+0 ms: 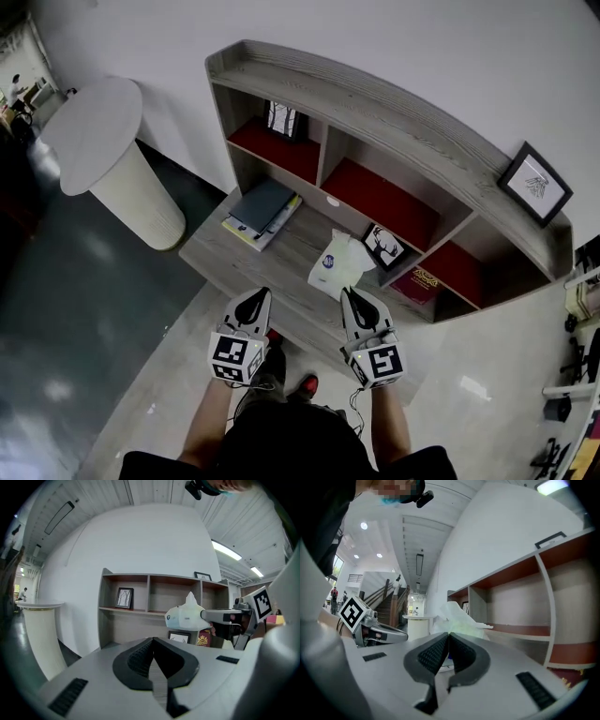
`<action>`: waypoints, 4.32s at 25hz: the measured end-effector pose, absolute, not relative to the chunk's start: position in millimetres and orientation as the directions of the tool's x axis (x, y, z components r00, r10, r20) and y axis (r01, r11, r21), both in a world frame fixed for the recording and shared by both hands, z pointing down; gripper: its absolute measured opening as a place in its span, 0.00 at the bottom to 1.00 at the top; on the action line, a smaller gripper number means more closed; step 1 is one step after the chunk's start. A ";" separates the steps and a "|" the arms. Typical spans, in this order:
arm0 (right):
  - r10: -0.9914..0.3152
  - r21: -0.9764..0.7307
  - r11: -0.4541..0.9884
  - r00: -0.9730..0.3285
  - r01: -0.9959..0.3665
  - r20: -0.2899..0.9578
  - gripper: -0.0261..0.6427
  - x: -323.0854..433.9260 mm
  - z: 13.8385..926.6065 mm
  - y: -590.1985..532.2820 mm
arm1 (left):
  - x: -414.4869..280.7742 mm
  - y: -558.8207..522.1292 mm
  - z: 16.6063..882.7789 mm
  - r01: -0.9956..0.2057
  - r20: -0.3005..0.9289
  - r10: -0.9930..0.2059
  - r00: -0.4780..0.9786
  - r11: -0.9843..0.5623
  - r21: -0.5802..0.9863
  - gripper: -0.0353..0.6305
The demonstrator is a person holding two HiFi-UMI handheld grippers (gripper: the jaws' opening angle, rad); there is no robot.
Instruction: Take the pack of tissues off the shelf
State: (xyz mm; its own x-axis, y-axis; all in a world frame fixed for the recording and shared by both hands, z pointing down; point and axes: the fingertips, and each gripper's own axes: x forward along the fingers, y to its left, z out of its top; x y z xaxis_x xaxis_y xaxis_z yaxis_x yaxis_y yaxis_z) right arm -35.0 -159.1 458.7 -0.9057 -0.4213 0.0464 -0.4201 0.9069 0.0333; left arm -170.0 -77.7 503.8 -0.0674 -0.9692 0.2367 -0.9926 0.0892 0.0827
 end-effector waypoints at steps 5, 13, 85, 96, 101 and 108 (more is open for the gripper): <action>-0.371 0.031 0.929 -0.925 -0.370 0.084 0.08 -74.4 488.6 -159.4 | -198.0 -69.3 522.7 -0.988 0.260 -0.960 -0.108 0.133 0.082 0.06; -0.305 -0.014 0.950 -0.940 -0.311 0.155 0.08 -125.0 535.5 -165.5 | -230.8 -65.0 559.1 -0.978 0.328 -0.936 -0.126 0.173 0.117 0.06; -0.226 -0.130 0.938 -0.849 -0.322 0.477 0.29 -185.2 713.6 -182.4 | -249.8 -92.5 645.8 -0.974 0.477 -0.878 -0.030 0.132 0.182 0.06; -0.303 -0.101 0.926 -0.874 -0.365 0.380 0.29 -153.3 650.3 -190.3 | -235.2 -92.4 611.0 -0.979 0.412 -0.909 -0.054 0.128 0.155 0.06; -0.339 -0.079 0.919 -0.878 -0.385 0.336 0.24 -133.9 620.6 -191.1 | -222.4 -93.4 586.6 -0.985 0.373 -0.926 -0.052 0.110 0.135 0.06; -0.382 -0.069 0.909 -0.889 -0.410 0.251 0.16 -106.4 580.4 -186.1 | -201.4 -92.0 549.8 -0.991 0.306 -0.951 -0.044 0.082 0.110 0.06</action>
